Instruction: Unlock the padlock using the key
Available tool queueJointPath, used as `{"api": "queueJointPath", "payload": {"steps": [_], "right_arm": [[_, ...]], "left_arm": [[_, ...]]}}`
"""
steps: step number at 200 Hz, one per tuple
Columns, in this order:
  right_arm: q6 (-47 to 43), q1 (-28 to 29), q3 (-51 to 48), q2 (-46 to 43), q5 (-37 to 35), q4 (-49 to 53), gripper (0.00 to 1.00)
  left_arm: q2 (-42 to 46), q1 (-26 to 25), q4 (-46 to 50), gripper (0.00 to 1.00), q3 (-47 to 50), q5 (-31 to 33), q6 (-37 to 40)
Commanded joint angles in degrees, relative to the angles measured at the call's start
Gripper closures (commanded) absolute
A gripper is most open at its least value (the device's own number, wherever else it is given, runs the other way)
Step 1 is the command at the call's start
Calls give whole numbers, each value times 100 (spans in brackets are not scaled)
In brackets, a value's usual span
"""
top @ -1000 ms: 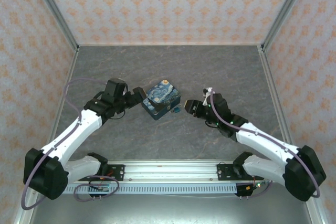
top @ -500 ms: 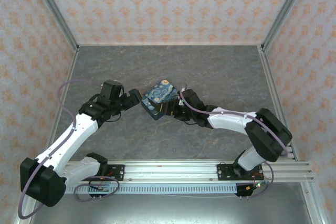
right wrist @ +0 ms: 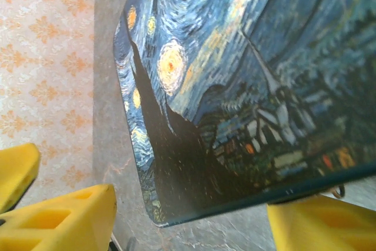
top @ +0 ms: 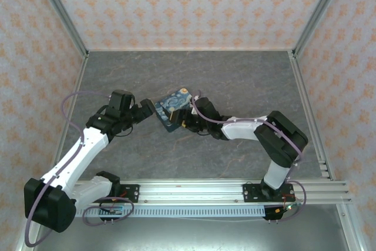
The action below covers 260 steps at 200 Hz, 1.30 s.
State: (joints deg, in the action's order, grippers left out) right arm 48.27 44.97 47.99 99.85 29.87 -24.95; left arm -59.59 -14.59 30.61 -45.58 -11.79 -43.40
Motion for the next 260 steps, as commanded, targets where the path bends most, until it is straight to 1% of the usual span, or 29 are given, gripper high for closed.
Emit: {"api": "queueJointPath", "payload": {"steps": [1, 23, 48, 68, 92, 113, 124, 150, 163, 174, 186, 192, 203, 219, 229, 238, 260], "right_arm": [[-55, 29, 158, 71, 4, -441, 31], [-236, 29, 159, 24, -87, -324, 30], [-559, 27, 44, -336, -339, 306, 30], [-728, 13, -57, -808, -513, 950, 29], [-991, -62, -201, -1447, -741, 1727, 28], [-1367, -300, -282, -2127, -1026, 2529, 27], [-1648, -475, -273, -2522, -1243, 3013, 25], [-2321, -1106, -260, -3442, -1818, 3906, 13], [-2684, -1547, -235, -3812, -2048, 4192, 7], [-2932, -1947, -165, -4011, -2085, 4398, 3], [-3179, -2413, -124, -4187, -2123, 4499, 0], [-3281, -2619, -123, -4267, -2178, 4514, 1], [-3540, -2927, -157, -4397, -2386, 4489, 1], [-3922, -3232, -286, -4554, -2832, 4382, 1], [-4135, -3412, -432, -4633, -2981, 4190, 1], [-4319, -3598, -629, -4684, -3005, 3936, 1], [-4612, -3857, -1166, -4682, -3141, 3011, 1]], "left_arm": [[106, 217, -40, 0, 116, -280, 18], [106, 430, -145, 0, 182, -513, -2], [179, 592, -194, 0, 225, -567, 15], [358, 697, -254, 0, 281, -480, -15], [673, 729, -427, 0, 345, -214, -37], [1057, 724, -587, 0, 408, 274, 94], [1305, 729, -621, 0, 449, 690, 241], [1915, 727, -932, 0, 663, 1899, 666], [2208, 725, -1374, 0, 945, 2444, 925], [2432, 728, -1835, 0, 1266, 2874, 1064], [2571, 729, -2408, 0, 1645, 3186, 1243], [2584, 729, -2558, 0, 1755, 3310, 1501], [2518, 728, -2616, 0, 1841, 3443, 1807], [2358, 724, -2562, 0, 1863, 3492, 2253], [2259, 727, -2572, 0, 1910, 3501, 2552], [2170, 729, -2586, 0, 1960, 3632, 2704], [1832, 729, -2911, 0, 2173, 3731, 3062]]}}
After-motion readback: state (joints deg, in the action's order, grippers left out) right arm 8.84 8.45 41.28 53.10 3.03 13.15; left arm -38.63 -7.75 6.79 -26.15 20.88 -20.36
